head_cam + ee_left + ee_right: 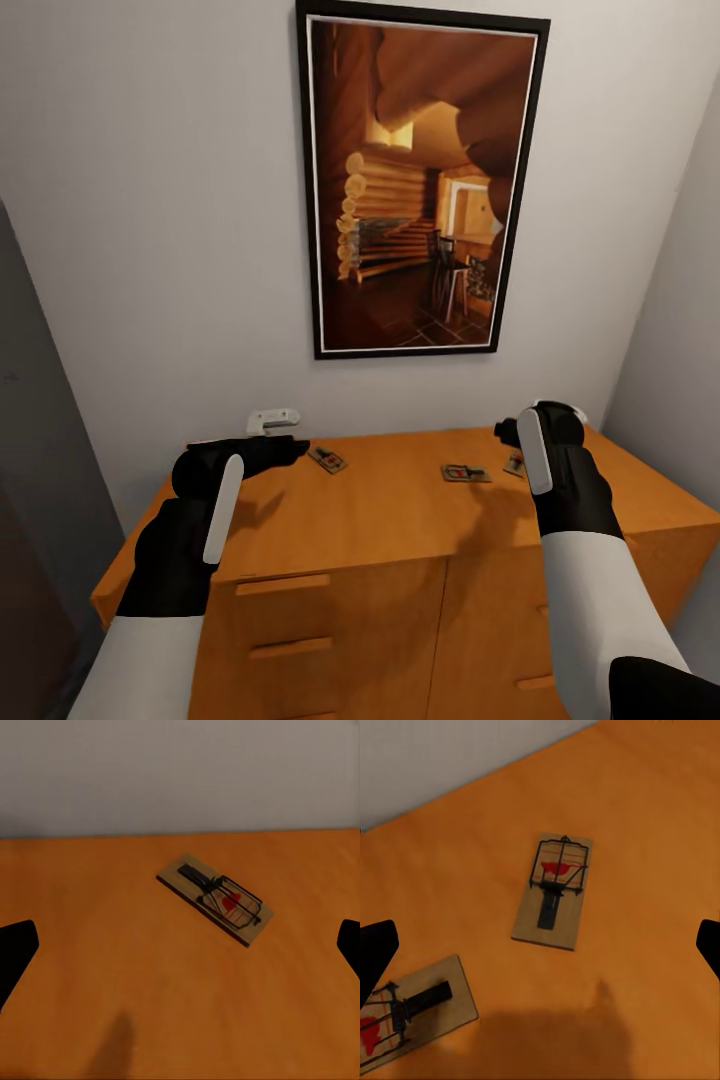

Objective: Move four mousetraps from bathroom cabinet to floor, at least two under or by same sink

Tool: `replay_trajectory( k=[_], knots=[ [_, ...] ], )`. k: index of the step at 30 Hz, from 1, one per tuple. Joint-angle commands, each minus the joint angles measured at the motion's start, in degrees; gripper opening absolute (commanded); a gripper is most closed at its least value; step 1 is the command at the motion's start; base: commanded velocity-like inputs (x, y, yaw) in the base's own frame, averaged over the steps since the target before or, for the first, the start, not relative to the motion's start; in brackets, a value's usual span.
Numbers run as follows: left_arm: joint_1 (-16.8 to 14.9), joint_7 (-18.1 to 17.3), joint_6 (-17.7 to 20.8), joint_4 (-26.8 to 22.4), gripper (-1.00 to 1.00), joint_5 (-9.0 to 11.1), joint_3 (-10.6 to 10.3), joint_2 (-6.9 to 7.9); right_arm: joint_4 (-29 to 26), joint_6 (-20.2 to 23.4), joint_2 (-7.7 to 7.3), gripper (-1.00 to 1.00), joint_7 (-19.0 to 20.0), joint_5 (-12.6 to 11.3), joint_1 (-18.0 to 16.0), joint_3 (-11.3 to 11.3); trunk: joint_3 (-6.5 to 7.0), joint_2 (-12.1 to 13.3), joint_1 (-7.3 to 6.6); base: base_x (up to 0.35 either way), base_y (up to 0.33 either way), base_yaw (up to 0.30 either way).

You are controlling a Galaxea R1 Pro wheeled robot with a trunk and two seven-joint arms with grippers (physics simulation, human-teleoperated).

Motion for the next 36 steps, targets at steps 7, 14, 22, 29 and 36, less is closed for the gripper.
replay_trajectory(
  k=[7,14,22,29,36],
  knots=[
    [0.0,0.0,0.3,0.0,1.0,0.3,0.0,-0.01,0.0,0.1,0.0,1.0,-0.5,-0.6,-0.1,0.0,-0.07,0.0,0.01,0.175,0.0,0.0],
    [0.0,0.1,0.3,-0.1,1.0,0.3,0.0,0.0,0.0,0.1,-0.1,1.0,-0.5,-0.5,-0.1,-0.1,-0.07,0.0,0.01,0.061,0.0,0.0],
    [0.0,0.1,0.3,-0.1,1.0,0.3,0.0,-0.01,0.0,0.1,-0.1,1.0,-0.5,-0.6,-0.1,-0.1,-0.07,0.0,0.01,0.012,0.0,0.0],
    [0.0,0.1,0.3,0.0,1.0,0.3,0.0,-0.01,1.2,0.1,-0.01,1.0,-0.6,-0.8,-0.1,-0.2,-0.07,0.0,0.01,0.003,0.0,0.0],
    [0.0,0.1,0.3,0.0,1.0,0.3,0.0,-0.01,6.5,0.1,-0.17,1.0,-0.7,-0.7,-0.1,-0.5,-0.07,0.0,0.01,0.0,0.0,0.0]
  ],
)
